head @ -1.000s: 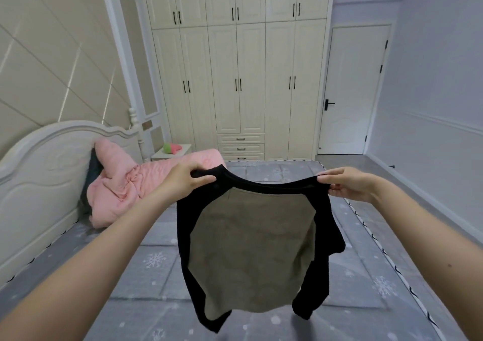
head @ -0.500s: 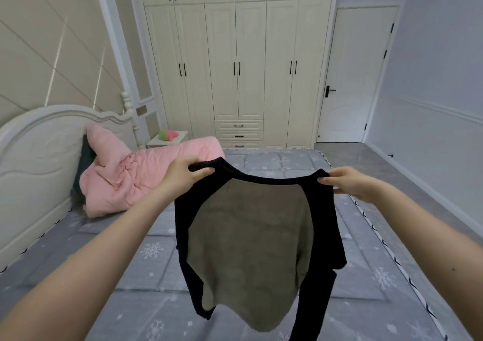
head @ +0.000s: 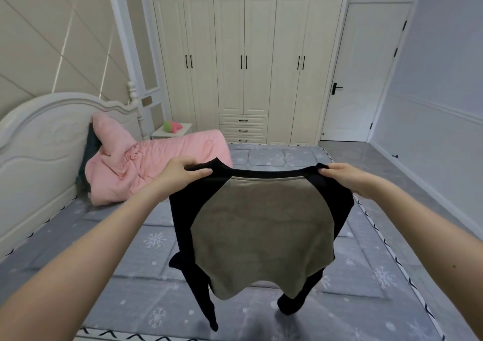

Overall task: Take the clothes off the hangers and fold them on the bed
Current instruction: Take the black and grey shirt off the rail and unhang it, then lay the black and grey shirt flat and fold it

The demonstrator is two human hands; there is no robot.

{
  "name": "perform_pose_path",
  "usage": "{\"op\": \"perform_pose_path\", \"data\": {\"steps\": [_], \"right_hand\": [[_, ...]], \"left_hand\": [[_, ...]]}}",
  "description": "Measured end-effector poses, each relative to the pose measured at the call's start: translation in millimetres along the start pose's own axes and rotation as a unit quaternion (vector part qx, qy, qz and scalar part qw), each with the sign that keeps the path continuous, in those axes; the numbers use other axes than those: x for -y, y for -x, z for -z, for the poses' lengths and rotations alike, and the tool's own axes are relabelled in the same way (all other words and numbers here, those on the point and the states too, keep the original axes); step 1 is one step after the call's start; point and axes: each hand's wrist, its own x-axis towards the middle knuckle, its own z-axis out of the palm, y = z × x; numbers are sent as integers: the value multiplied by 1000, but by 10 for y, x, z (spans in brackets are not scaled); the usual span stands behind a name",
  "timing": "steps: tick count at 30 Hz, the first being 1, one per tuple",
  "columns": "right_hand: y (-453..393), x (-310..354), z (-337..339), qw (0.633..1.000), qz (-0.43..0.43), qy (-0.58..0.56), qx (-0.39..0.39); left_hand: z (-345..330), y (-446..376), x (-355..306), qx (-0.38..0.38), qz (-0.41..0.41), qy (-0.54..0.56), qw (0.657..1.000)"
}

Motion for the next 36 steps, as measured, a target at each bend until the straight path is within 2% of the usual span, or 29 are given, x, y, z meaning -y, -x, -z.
{"op": "perform_pose_path", "data": {"steps": [5, 11, 15, 21, 27, 32, 36], "right_hand": [[187, 38, 45, 997, -40, 46, 53], [401, 83, 53, 992, -65, 26, 103], [488, 109, 95, 987, -84, 38, 133], [274, -18, 99, 986, -104, 67, 109], [-500, -456, -111, 971, -145, 158, 103], [-1588, -1322, -481, 959, -161, 210, 99], [-2497, -2126, -929, 962, -145, 224, 62]], "left_hand": [[178, 168, 71, 71, 28, 11, 997], [337, 364, -22, 161, 65, 23, 985], [421, 416, -96, 188, 86, 19, 978], [220, 200, 3, 197, 94, 17, 976], [-520, -275, 645, 175, 131, 35, 975], [-1420, -861, 1515, 169, 217, 60, 960], [-2163, -1465, 2266, 125, 257, 43, 957]]}}
